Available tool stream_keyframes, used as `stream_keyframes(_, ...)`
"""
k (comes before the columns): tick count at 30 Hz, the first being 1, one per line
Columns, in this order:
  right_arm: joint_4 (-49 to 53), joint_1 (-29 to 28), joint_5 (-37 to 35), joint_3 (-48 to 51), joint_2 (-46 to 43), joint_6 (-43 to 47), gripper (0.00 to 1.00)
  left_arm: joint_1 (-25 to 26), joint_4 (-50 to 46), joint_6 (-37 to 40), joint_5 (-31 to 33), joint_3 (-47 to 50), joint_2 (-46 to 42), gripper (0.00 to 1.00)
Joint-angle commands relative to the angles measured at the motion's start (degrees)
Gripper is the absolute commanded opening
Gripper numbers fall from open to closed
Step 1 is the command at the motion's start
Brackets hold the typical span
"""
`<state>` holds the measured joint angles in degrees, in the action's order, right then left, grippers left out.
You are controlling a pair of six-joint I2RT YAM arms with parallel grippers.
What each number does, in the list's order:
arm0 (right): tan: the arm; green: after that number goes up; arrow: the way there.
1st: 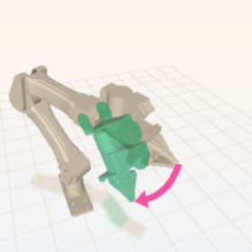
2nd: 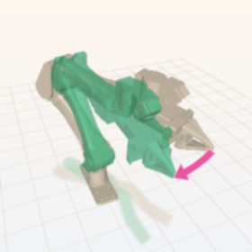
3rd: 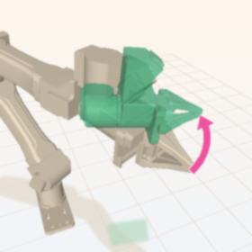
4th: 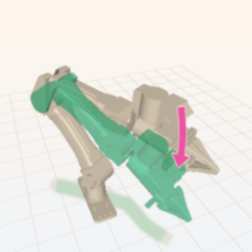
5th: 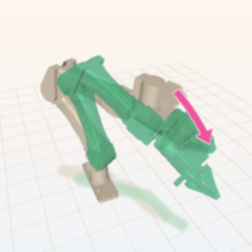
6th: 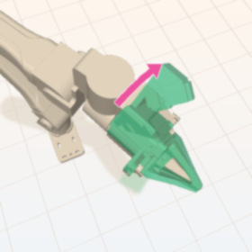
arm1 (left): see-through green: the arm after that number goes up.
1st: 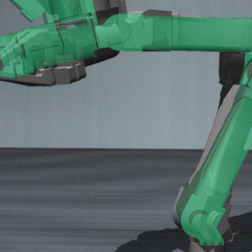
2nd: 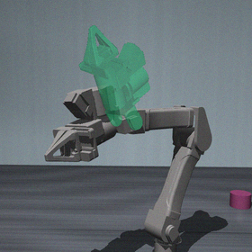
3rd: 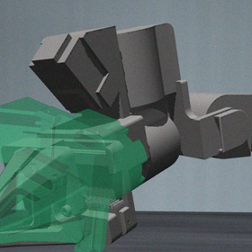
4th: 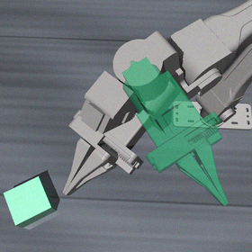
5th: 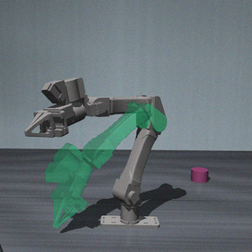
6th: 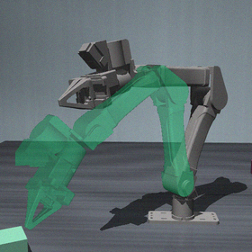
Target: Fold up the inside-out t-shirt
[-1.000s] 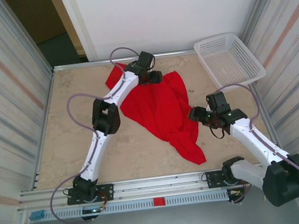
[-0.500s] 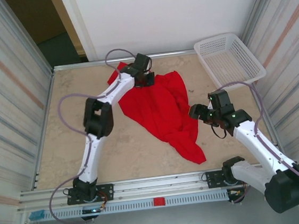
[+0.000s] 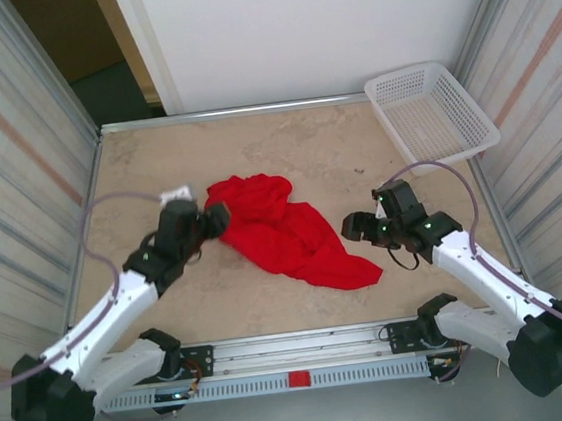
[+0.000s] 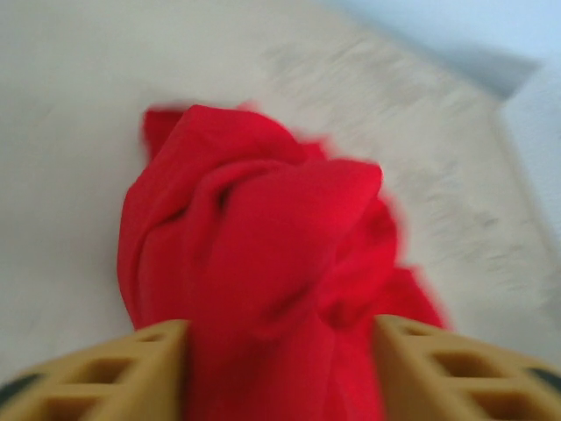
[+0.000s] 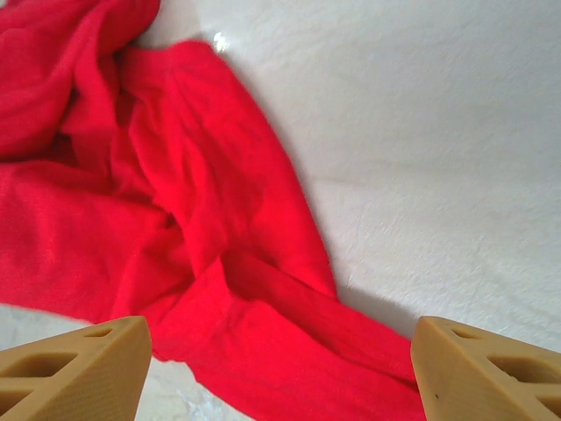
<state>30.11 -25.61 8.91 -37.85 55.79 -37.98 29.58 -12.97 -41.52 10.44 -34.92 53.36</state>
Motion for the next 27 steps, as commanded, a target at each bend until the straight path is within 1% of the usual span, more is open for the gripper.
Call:
stream_keyframes(1, 0.87, -2.48, -0.63, 1.49, 0.55, 2.38, 0.76, -2.49, -4.78, -7.22, 3.71, 7.0, -7.73, 0.68)
stream_keyframes(3, 0.26, -3.75, 0.65, 1.59, 3.73, 3.21, 0.75, -3.72, -7.43, -6.46, 3.63, 7.84, -11.63, 0.71)
stream_keyframes(6, -1.53, -6.39, 0.24, 1.2, 8.08, 3.05, 0.75, -5.03, -9.32, -4.26, 3.08, 5.97, -13.29, 0.73)
stream_keyframes(12, -5.16, -11.56, -3.58, -2.59, 16.43, 1.77, 0.74, -5.32, -12.49, -0.49, 2.69, -0.95, -8.62, 0.76)
stream_keyframes(17, -7.1, -12.51, -4.35, -4.67, 21.07, 1.77, 0.71, -5.32, -12.56, 1.2, 0.8, -4.46, -4.71, 0.76)
stream_keyframes(19, -7.82, -12.51, -3.95, -5.19, 22.18, 2.0, 0.68, -5.33, -12.35, 1.5, 0.4, -5.13, -3.69, 0.76)
stream_keyframes(23, -8.04, -12.46, -1.52, -6.62, 24.25, 2.73, 0.47, -5.41, -12.09, 2.4, -0.05, -6.42, -1.98, 0.76)
stream_keyframes(25, -8.0, -12.46, -0.14, -6.63, 24.04, 2.82, 0.43, -5.39, -12.5, 2.82, -0.24, -7.28, -1.35, 0.76)
stream_keyframes(27, -7.55, -12.51, 0.87, -6.38, 23.37, 2.82, 0.43, -5.5, -12.52, 3.3, -0.68, -7.91, -1.03, 0.76)
